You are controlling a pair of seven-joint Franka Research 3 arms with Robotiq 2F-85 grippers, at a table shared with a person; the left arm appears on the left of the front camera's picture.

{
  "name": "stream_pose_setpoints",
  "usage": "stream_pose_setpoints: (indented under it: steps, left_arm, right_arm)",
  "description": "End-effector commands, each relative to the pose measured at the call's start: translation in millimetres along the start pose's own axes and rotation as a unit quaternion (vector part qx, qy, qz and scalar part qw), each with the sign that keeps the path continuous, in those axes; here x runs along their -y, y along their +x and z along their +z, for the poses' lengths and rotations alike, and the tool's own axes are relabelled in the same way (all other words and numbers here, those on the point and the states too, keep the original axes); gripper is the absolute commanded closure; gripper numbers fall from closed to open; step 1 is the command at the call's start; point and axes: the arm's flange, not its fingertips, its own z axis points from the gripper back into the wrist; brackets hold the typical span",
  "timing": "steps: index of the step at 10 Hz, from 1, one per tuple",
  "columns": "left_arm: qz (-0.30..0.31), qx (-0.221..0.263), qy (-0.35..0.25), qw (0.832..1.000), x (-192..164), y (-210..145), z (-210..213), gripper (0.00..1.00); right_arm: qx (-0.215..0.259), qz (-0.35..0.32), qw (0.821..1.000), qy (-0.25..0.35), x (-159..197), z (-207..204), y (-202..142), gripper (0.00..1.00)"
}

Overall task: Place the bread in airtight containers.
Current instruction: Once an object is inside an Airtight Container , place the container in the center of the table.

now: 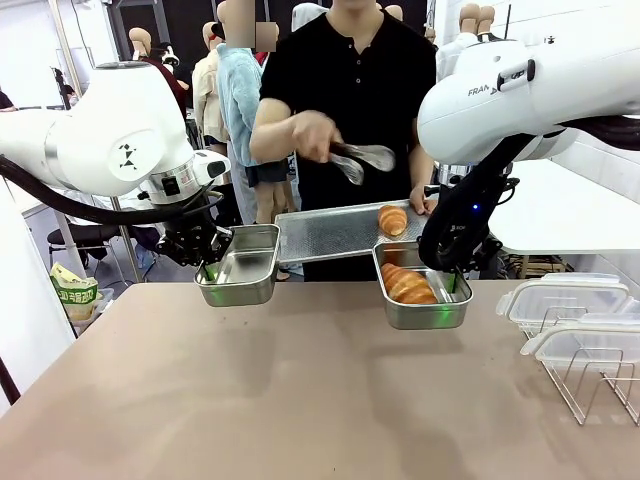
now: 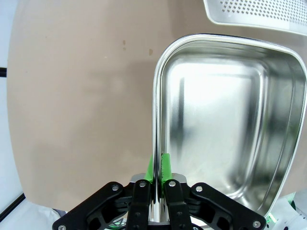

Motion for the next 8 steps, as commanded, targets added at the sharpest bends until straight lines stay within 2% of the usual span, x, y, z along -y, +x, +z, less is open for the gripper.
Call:
stream_pose_setpoints:
  steps: [1,8]
  left_arm:
    - [0.001,0.002,-0.002,1.0,-1.1,1.1,3.1,1.0]
    - [0.001,0.002,-0.002,1.0,-1.1,1.1,3.1,1.0]
  right_arm:
    - [0.005,0.001,1.0,0.0,0.4,0.3,0.2,1.0]
    - [0.005,0.001,1.0,0.0,0.4,0.3,0.2,1.0]
